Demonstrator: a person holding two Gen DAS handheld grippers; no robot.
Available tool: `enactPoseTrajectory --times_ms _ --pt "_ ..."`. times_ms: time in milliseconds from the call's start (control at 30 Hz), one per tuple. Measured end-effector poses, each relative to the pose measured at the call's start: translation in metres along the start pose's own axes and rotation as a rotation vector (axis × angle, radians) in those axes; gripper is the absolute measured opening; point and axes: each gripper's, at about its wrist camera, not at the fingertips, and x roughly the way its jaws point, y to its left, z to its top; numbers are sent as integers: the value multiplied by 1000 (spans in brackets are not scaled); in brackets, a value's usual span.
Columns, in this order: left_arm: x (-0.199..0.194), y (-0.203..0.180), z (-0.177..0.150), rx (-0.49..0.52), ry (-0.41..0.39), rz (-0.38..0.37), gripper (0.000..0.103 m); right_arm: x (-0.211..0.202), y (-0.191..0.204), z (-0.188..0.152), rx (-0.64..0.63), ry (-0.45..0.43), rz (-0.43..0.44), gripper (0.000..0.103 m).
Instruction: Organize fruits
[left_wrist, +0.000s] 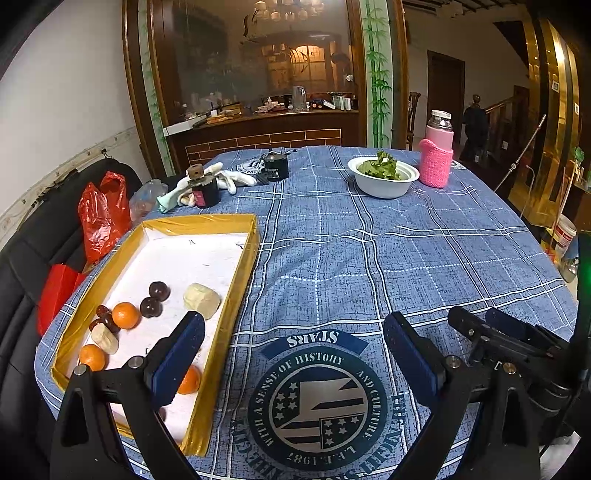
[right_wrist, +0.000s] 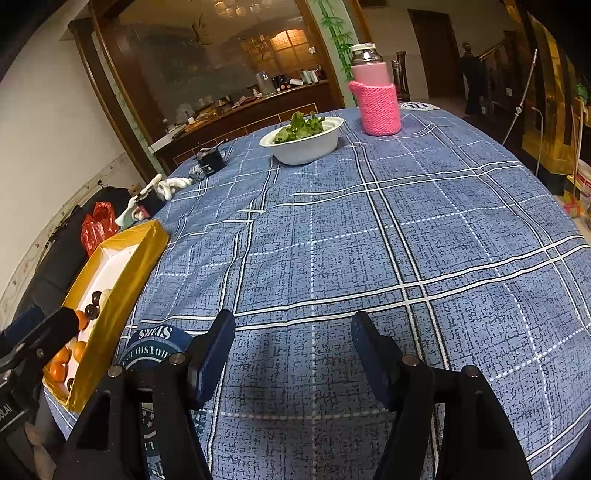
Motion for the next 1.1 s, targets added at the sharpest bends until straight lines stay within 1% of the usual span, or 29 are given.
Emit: enactPoseTrajectory --times_ms 200,367,600,800,1000,1100 --pt "-1 9 2 -23 -10 -6 97 1 0 0 4 7 -17 71" --pt "-7 26 2 -74 -25 -2 97 2 1 0 6 5 -39 72" --pt "-9 51 0 -142 -24 -10 97 -6 6 -3 -12 -36 -77 72" --pt "-9 65 -2 -176 -21 -17 97 -13 12 -5 -17 -58 -116 73" --pt "-9 77 -3 -204 -24 -18 97 -13 33 -10 -68 -44 -111 73" --pt "-9 80 -5 -212 -21 -18 97 -12 46 -13 -107 -40 -105 75"
